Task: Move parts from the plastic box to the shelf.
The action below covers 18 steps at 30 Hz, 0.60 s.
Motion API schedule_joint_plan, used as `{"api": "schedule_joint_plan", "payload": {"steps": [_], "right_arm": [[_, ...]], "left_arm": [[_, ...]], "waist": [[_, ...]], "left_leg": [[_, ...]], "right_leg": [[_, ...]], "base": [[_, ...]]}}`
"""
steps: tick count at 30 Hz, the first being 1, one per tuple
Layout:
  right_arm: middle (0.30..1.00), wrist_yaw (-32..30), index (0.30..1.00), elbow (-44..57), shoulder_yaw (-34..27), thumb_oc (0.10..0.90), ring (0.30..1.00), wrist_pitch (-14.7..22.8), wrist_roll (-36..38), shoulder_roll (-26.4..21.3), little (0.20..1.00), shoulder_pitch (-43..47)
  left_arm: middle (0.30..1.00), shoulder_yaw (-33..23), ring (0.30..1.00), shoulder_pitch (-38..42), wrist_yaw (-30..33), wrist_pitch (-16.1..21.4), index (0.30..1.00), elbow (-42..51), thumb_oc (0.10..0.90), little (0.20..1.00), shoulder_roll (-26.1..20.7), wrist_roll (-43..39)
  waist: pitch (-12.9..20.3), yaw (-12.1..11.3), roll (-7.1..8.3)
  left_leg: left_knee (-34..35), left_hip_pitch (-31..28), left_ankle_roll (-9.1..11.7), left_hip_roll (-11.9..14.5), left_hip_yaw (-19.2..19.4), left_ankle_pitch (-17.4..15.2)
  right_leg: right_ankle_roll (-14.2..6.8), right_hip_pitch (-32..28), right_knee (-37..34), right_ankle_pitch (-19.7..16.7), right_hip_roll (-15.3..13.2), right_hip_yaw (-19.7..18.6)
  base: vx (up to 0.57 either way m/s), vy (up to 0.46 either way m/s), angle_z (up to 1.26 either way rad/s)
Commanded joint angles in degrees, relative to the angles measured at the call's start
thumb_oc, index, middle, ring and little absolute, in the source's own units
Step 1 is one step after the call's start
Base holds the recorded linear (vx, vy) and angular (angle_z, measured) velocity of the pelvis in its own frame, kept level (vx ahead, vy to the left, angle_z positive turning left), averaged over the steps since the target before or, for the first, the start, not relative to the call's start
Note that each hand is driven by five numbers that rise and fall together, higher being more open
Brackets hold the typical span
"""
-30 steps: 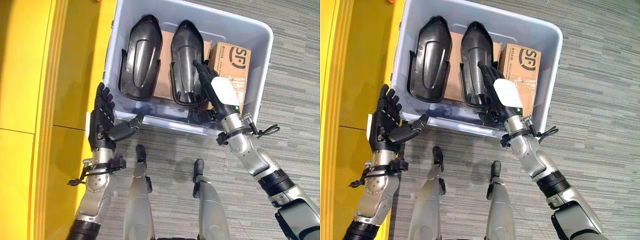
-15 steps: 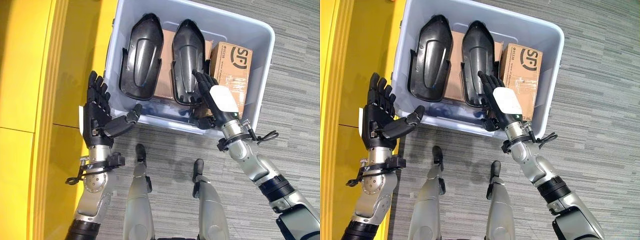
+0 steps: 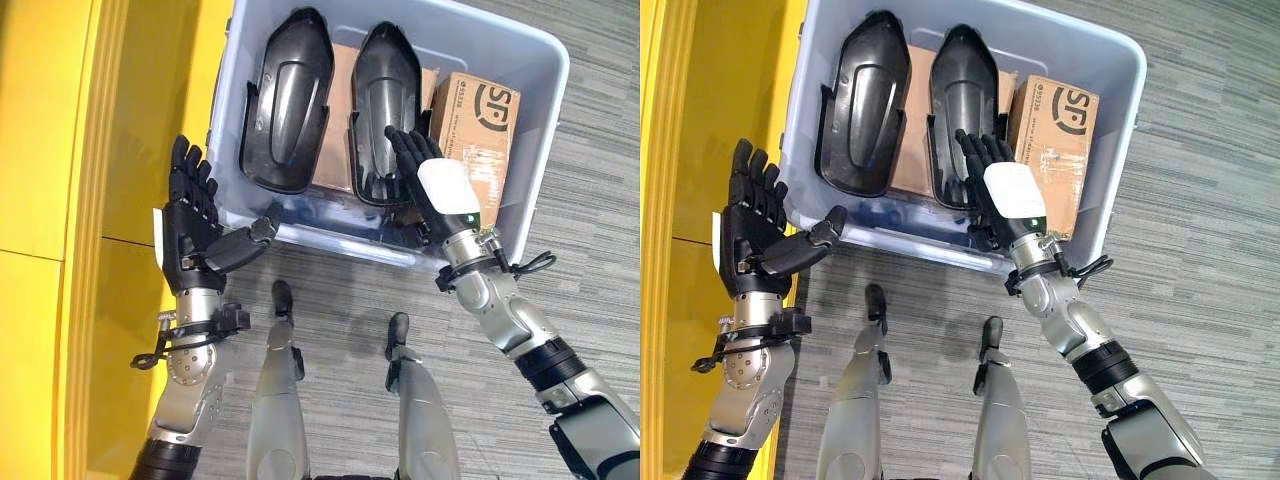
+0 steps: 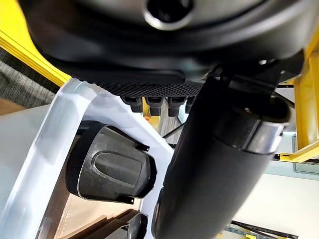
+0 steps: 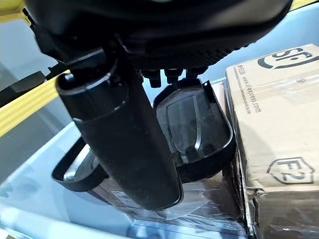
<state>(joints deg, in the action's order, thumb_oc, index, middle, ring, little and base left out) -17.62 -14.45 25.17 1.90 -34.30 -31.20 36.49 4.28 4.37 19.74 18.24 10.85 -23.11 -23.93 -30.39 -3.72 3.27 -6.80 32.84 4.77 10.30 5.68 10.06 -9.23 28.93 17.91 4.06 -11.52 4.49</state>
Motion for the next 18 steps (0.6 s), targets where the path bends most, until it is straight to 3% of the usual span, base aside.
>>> {"api": "schedule_joint_plan", "payload": {"steps": [1,18], "right_arm": [[1.000,-4.4,1.000,2.1,-0.3,0.900,1.000,2.0,-0.6,-0.1,1.000,8.0],[1.000,-7.4,1.000,-4.5,0.3,0.900,1.000,0.4,1.8,1.0,1.000,11.8]], "left_arm": [[1.000,-2.2,1.000,2.4,0.5,7.7,1.000,11.2,0.900,1.000,0.2,3.1],[1.000,-1.7,1.000,2.1,1.5,8.3,1.000,12.0,0.900,1.000,0.3,2.6]], "waist": [[0.6,-0.4,-0.51],[0.6,-1.4,-2.02]], "left_leg": [[-5.7,-0.1,0.3,0.3,-2.3,-8.7],[-9.2,7.2,-0.6,-1.3,-4.6,-9.8]], "right_leg": [[1.4,-0.8,-4.8,-4.3,-0.4,1.3],[1.7,4.4,-2.9,-3.9,-0.7,1.1]], "base": [[0.00,0.012,0.04],[0.00,0.005,0.05]]}}
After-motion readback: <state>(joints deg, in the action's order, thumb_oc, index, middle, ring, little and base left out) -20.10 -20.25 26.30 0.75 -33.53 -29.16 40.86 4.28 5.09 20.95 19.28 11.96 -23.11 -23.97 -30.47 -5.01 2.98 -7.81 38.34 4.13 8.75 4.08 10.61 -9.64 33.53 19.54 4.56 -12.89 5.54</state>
